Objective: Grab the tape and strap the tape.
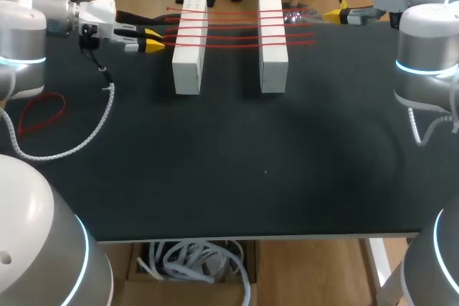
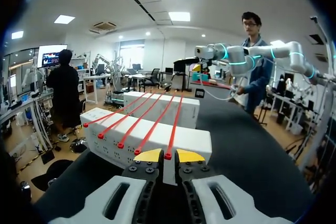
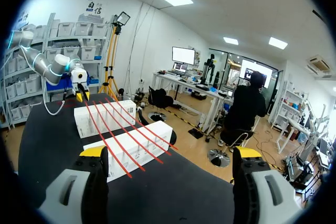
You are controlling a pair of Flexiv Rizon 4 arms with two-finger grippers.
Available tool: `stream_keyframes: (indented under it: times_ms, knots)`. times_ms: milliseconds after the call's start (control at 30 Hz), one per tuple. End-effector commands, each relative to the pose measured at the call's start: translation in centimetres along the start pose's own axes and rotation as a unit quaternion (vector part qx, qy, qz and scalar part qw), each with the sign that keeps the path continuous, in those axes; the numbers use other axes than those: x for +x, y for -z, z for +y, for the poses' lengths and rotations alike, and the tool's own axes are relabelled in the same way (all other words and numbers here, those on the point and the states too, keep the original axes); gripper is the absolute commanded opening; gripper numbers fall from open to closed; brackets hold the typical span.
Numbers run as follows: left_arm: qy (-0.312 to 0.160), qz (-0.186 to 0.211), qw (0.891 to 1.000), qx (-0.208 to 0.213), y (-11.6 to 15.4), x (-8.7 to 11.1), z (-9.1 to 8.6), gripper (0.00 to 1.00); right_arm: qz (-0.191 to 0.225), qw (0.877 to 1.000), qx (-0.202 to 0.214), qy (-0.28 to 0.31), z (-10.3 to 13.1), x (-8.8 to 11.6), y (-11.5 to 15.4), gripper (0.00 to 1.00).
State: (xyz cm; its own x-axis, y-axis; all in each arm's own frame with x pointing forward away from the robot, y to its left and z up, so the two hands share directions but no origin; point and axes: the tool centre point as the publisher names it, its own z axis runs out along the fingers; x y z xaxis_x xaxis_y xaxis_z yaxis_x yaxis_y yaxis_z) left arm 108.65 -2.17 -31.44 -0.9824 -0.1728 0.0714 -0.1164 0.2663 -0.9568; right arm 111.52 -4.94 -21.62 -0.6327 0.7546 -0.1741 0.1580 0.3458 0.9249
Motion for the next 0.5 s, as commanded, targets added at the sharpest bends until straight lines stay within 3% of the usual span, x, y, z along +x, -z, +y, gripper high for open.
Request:
stream_keyframes:
  times_ms: [33,100,500]
  knots:
    - [0.0,0.003,1.0,0.003,-0.21,-0.25,0.27,0.14,0.0,1.0,-0.001,0.0,-0.02,0.0,0.04,1.0]
    - [0.0,0.004,1.0,0.003,-0.3,-0.24,0.3,0.09,0.0,1.0,-0.001,0.0,-0.02,0.0,0.04,1.0]
    - [0.004,0.005,1.0,0.004,-0.4,-0.09,0.53,0.1,0.0,1.0,-0.001,0.0,-0.02,0.0,0.04,1.0]
